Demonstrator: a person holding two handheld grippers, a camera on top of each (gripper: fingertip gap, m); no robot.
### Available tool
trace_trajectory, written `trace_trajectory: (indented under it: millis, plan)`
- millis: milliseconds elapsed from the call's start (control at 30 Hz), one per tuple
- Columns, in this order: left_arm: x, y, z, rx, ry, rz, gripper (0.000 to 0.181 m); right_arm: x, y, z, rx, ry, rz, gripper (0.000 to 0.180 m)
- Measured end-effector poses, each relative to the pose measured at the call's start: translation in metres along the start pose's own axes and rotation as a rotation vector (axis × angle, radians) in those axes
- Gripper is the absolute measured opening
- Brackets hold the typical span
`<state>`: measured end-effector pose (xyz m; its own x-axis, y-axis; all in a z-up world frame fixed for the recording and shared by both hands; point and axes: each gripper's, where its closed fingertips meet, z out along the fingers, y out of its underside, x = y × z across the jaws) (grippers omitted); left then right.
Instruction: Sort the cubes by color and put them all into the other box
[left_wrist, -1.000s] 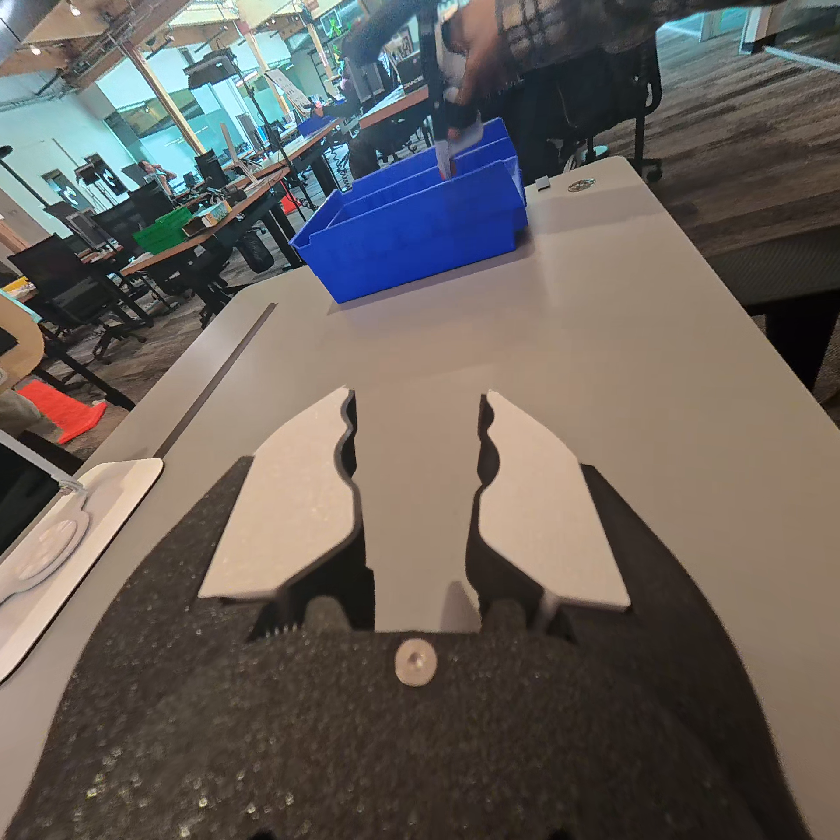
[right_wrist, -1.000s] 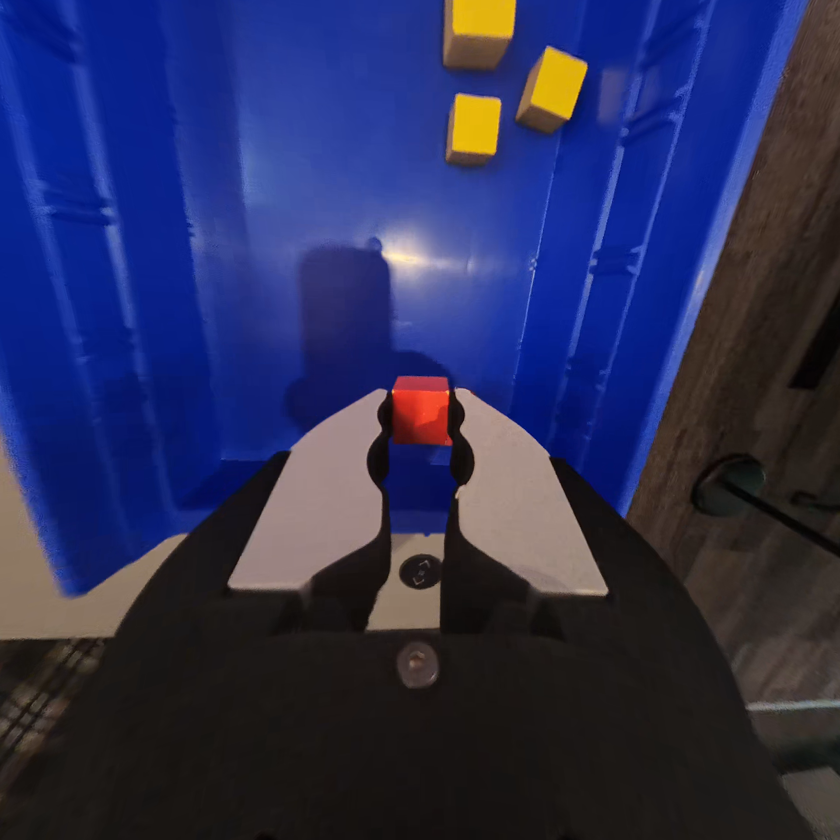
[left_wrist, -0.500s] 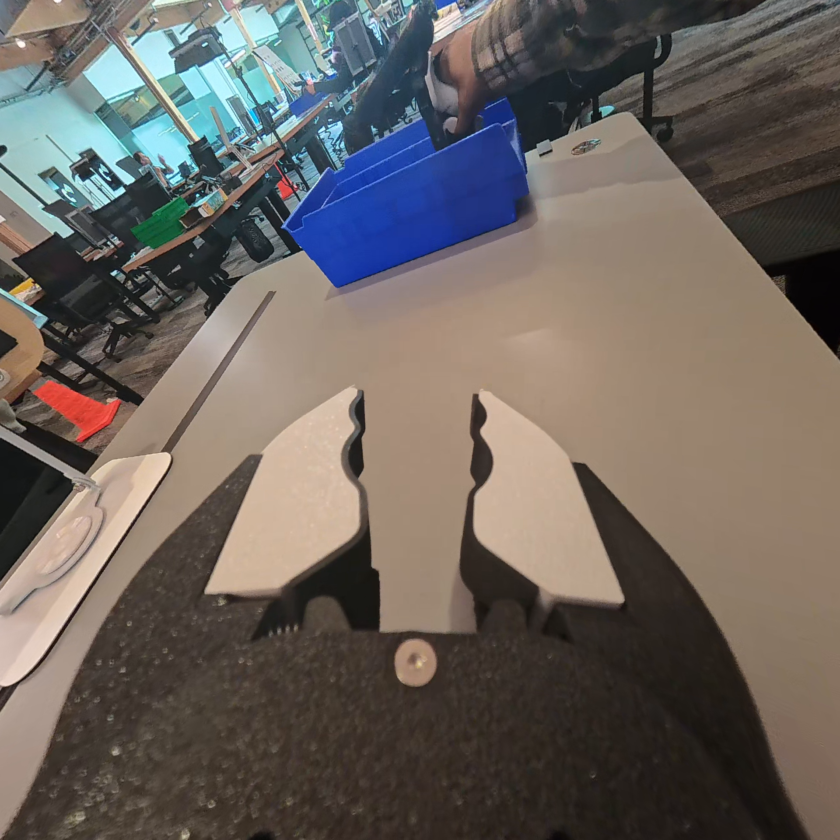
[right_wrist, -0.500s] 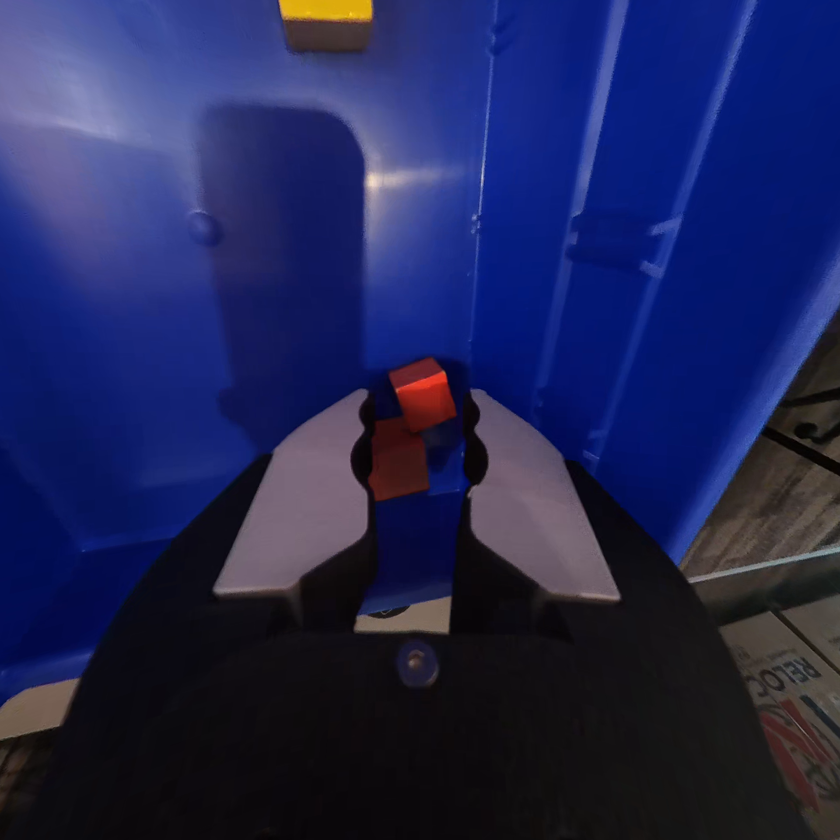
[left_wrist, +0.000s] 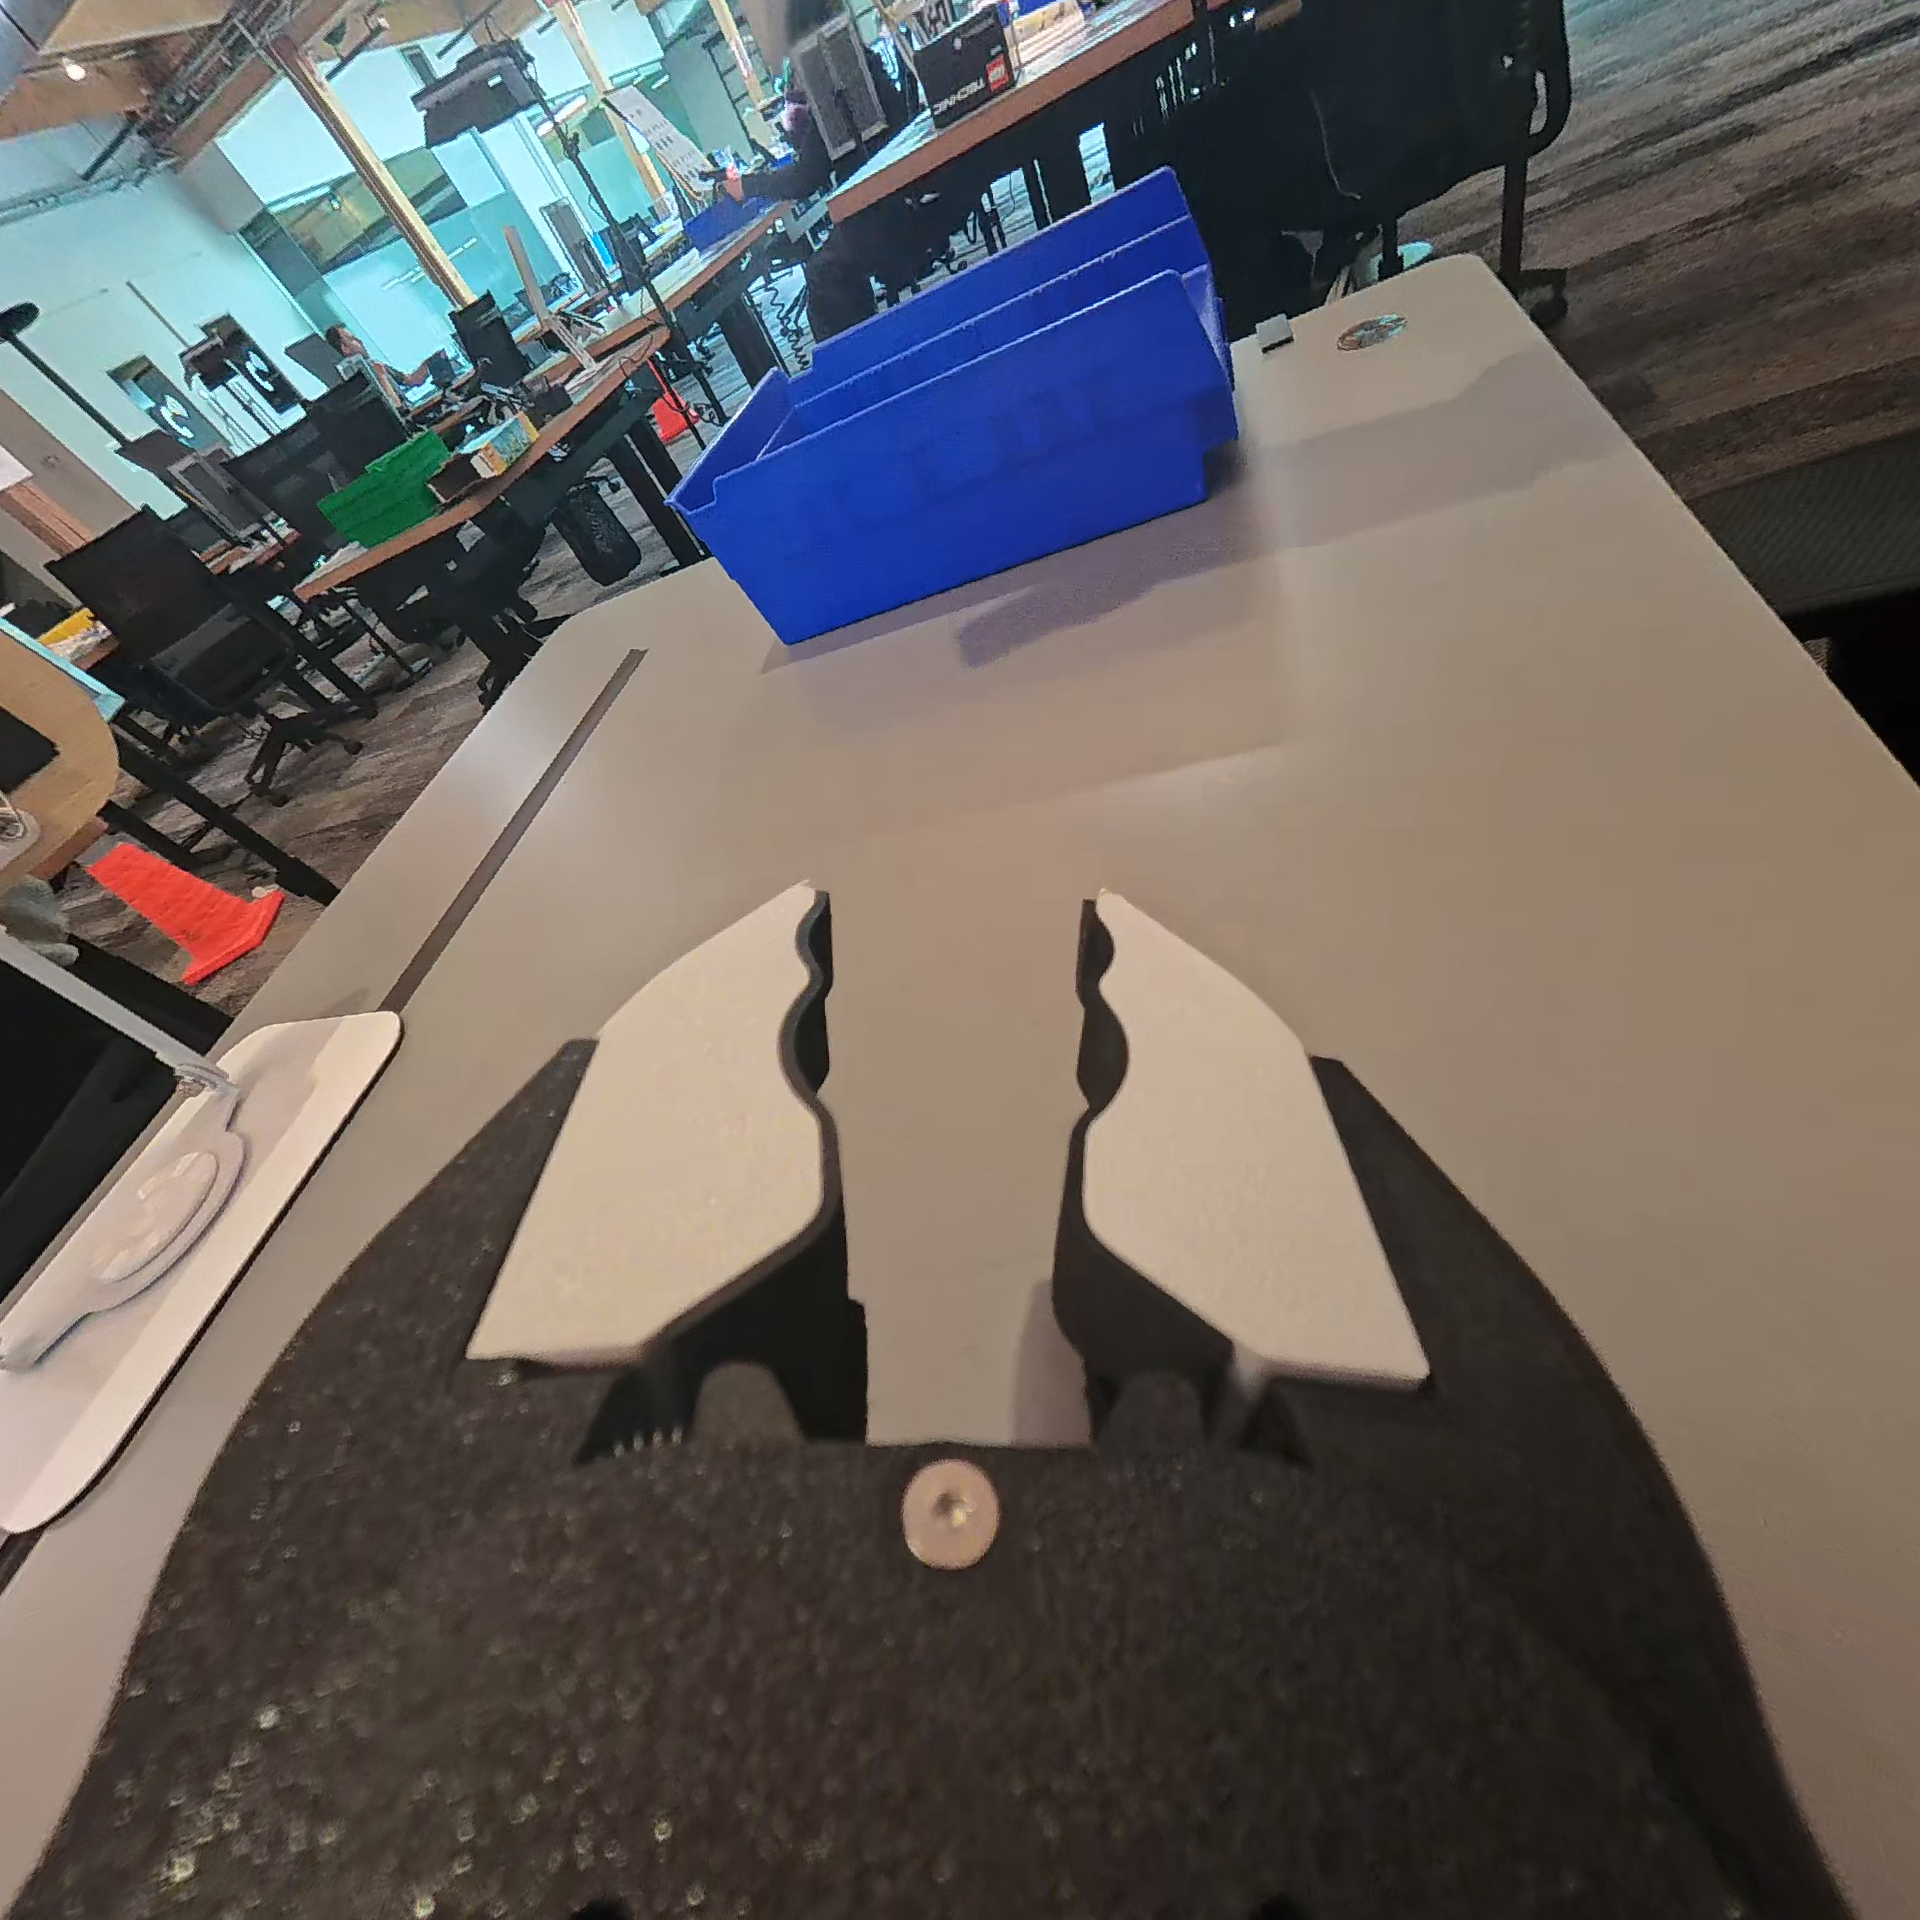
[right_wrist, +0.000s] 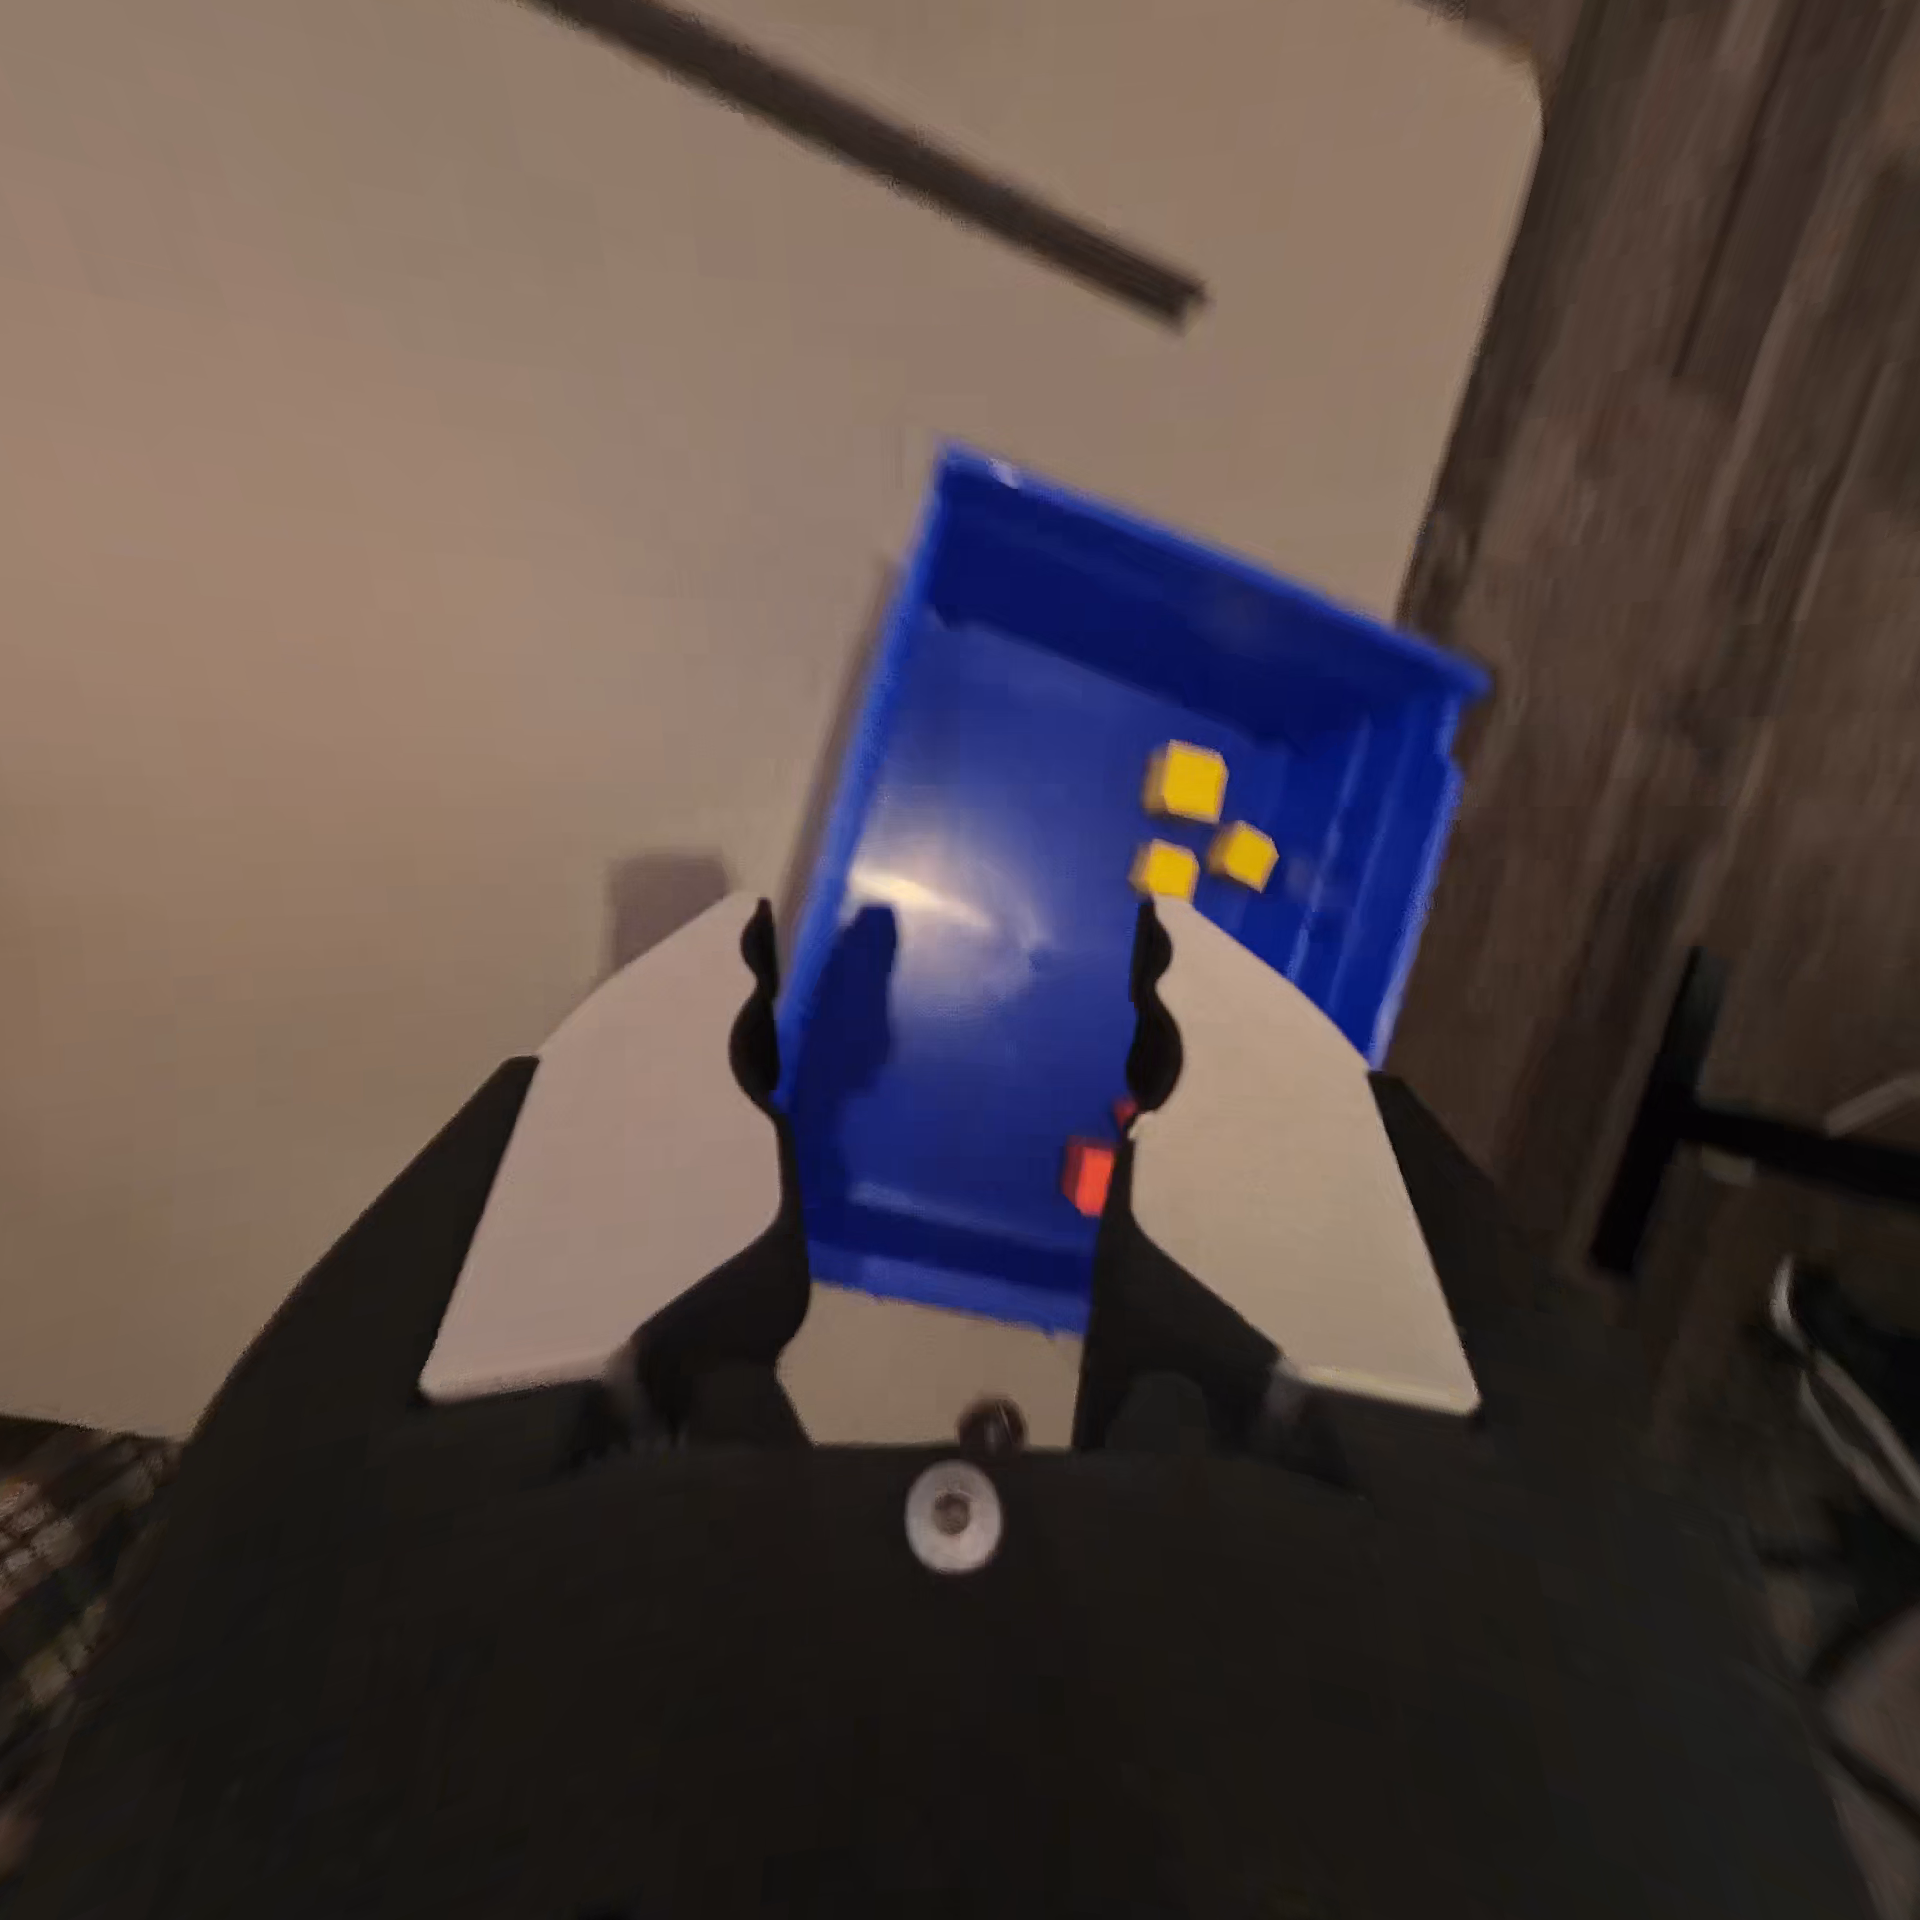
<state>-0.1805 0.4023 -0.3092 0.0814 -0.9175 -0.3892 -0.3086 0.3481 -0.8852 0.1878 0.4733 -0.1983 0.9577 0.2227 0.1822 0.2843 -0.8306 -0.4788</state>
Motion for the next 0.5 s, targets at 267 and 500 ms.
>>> trace_trajectory:
  millis: [267, 500]
  plan:
    - [-0.005, 0.0, -0.003, -0.001, -0.022, -0.002, 0.045, -0.177, -0.063, 0.035, 0.451, -0.424, -0.224, 0.088]
    - [-0.016, 0.0, -0.008, 0.004, -0.058, -0.02, 0.045, -0.29, -0.057, 0.076, 0.672, -0.743, -0.262, 0.093]
